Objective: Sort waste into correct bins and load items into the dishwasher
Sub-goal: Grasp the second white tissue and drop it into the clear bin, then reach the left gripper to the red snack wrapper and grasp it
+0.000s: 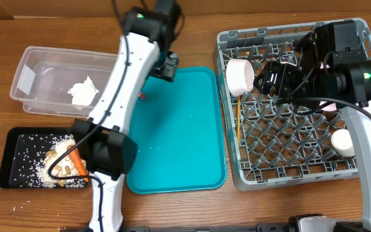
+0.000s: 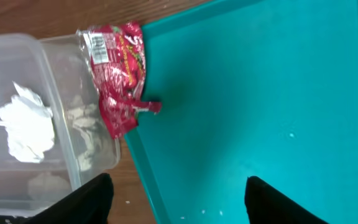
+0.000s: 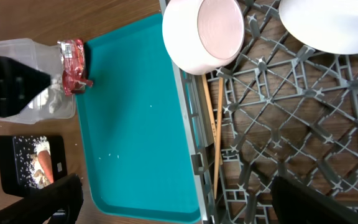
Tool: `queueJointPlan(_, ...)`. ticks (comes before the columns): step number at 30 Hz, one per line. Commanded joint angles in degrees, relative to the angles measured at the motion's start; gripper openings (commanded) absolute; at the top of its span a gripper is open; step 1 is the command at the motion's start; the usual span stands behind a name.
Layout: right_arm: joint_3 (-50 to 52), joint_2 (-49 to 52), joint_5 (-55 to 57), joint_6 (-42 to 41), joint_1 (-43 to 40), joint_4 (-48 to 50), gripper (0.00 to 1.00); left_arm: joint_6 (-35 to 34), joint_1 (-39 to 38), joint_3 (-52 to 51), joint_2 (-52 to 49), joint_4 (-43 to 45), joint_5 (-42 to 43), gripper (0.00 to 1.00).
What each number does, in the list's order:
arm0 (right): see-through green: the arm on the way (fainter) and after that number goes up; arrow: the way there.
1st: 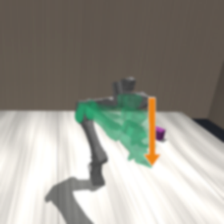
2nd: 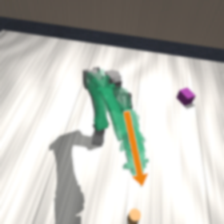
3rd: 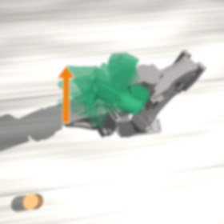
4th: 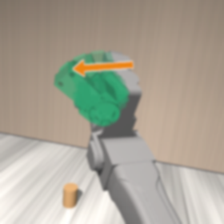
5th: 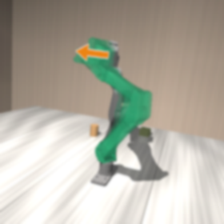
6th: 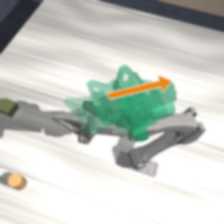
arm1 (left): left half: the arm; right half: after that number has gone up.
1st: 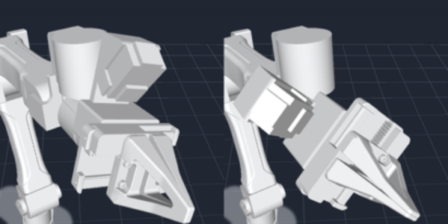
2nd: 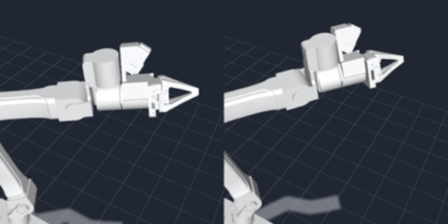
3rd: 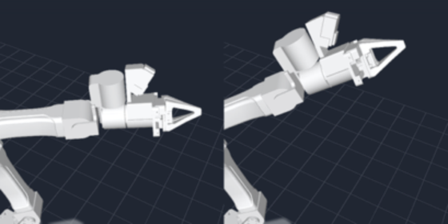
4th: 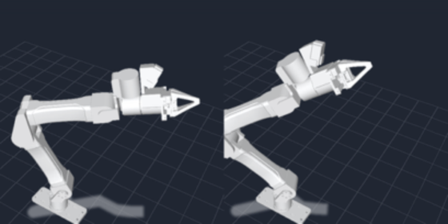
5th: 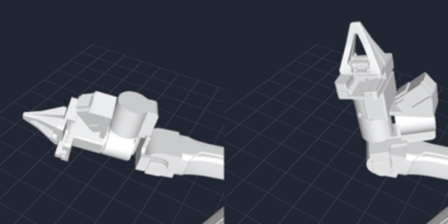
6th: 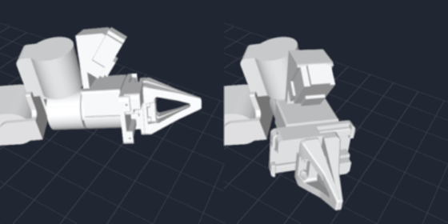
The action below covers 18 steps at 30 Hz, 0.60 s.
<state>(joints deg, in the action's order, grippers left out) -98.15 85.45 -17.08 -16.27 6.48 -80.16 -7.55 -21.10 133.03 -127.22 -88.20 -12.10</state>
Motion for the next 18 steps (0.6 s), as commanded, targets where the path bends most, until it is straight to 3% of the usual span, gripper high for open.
queueJointPlan(1, -0.48, -0.46, 0.52, 0.09, 0.22, -0.07, 1.00, -3.48, 1.01, 0.09, -5.49, 0.50, -9.66, 0.77)
queueJointPlan(2, -0.48, -0.46, 0.52, 0.07, 0.22, -0.33, 1.00, -4.39, 1.49, 0.09, -6.71, 0.92, -11.52, 0.81)
queueJointPlan(4, -0.48, -0.46, 0.52, 0.26, 0.22, -0.52, 1.00, -4.15, 2.78, 0.09, -9.25, 2.62, -12.13, 0.80)
queueJointPlan(9, -0.48, -0.46, 0.52, 0.26, 0.22, -0.55, 1.00, 2.58, 4.98, 0.09, -15.43, 4.90, -2.16, 0.63)
queueJointPlan(13, -0.48, -0.46, 0.52, 0.28, 0.22, -0.57, 1.00, 2.16, 5.11, 0.09, -19.04, 5.64, -4.17, 0.62)
queueJointPlan(15, -0.50, -0.46, 0.50, 0.52, 0.22, -0.66, 1.00, 1.62, 5.11, 0.09, -20.70, 5.99, -4.37, 0.56)
queueJointPlan(18, -0.48, -0.46, 0.52, 1.40, 0.22, -0.83, 1.00, 1.05, 5.11, 0.09, -22.27, 5.03, -4.35, 0.36)
